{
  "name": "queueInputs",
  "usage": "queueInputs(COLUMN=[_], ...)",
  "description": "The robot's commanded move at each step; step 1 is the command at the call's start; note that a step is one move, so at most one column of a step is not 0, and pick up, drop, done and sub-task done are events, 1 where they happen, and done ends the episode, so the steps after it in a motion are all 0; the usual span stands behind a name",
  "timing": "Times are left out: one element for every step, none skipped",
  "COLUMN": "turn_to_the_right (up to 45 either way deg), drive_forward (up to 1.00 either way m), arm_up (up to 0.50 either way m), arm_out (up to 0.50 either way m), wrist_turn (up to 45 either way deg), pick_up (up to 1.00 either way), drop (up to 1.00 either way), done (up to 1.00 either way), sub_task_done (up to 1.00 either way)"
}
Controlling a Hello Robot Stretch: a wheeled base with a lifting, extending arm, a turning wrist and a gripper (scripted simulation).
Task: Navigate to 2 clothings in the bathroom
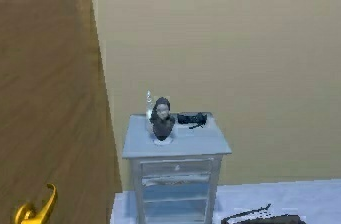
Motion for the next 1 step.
queueInputs(turn_to_the_right=[0.0], drive_forward=[0.00], arm_up=[0.00], arm_out=[0.00], wrist_turn=[0.0], pick_up=[0.00], drop=[0.00], done=[1.00], sub_task_done=[0.00])
